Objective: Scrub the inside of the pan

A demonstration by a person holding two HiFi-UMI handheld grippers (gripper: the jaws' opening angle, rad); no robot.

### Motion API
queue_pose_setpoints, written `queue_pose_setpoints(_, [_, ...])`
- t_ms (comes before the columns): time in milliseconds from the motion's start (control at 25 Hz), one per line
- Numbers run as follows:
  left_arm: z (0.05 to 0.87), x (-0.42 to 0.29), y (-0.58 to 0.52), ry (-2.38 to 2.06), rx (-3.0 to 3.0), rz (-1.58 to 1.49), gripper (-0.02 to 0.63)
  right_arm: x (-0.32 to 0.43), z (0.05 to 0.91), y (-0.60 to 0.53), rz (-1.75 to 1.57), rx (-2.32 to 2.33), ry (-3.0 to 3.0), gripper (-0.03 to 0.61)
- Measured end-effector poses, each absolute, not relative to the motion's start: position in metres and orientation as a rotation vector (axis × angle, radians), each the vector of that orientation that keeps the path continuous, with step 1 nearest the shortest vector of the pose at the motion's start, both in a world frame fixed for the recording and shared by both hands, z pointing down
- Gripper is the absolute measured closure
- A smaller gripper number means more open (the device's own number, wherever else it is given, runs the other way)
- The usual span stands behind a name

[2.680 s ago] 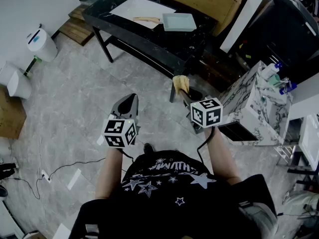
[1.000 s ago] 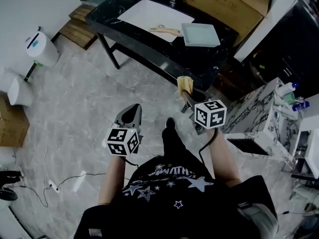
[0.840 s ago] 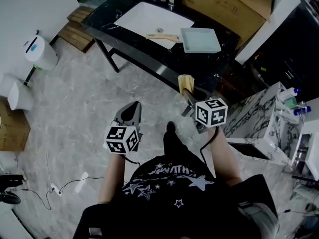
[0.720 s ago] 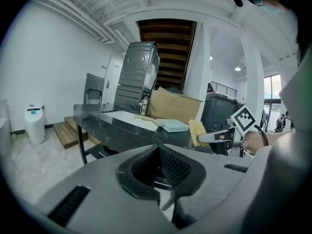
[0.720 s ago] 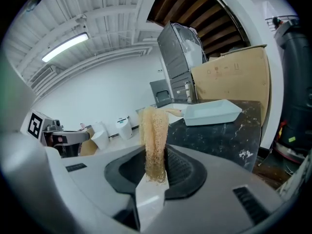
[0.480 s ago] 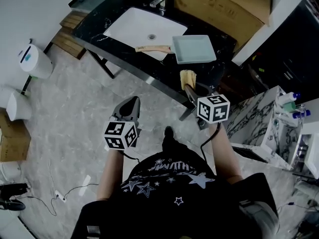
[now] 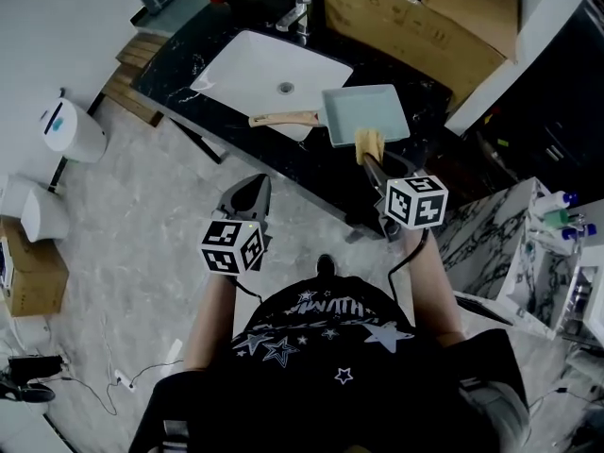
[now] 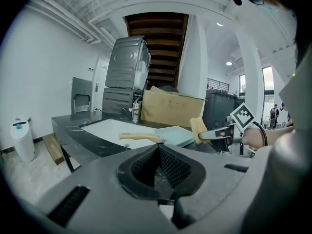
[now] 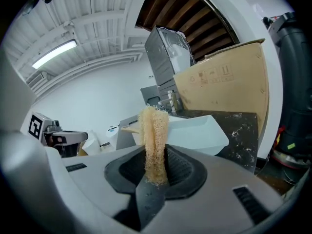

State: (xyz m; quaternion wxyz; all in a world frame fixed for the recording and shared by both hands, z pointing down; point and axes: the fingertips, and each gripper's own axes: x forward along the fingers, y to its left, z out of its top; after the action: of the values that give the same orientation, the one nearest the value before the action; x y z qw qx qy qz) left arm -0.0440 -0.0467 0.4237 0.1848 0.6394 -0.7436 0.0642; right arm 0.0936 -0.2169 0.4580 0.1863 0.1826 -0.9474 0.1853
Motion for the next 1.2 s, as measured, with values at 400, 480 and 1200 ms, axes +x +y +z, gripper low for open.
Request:
queue_pose_setpoints(400, [0.433, -0.057, -0.094, -2.011, 1.867, 0.274, 0.604, 0.094, 0.467, -0.258, 0.590, 0.584, -2.659, 0.488])
queue_pose_setpoints(480, [0.438, -0.059, -0.102, -1.972, 1.903, 0.322, 0.576, 0.095, 0.469, -0.262, 0.595, 0.613, -2.646, 0.488])
queue_pose_setpoints(1200, [0.452, -0.148, -0.156, -1.741, 2.159, 0.594, 0.400, 0.074, 0.454, -0.291, 0.641, 1.045, -2.552, 0.488])
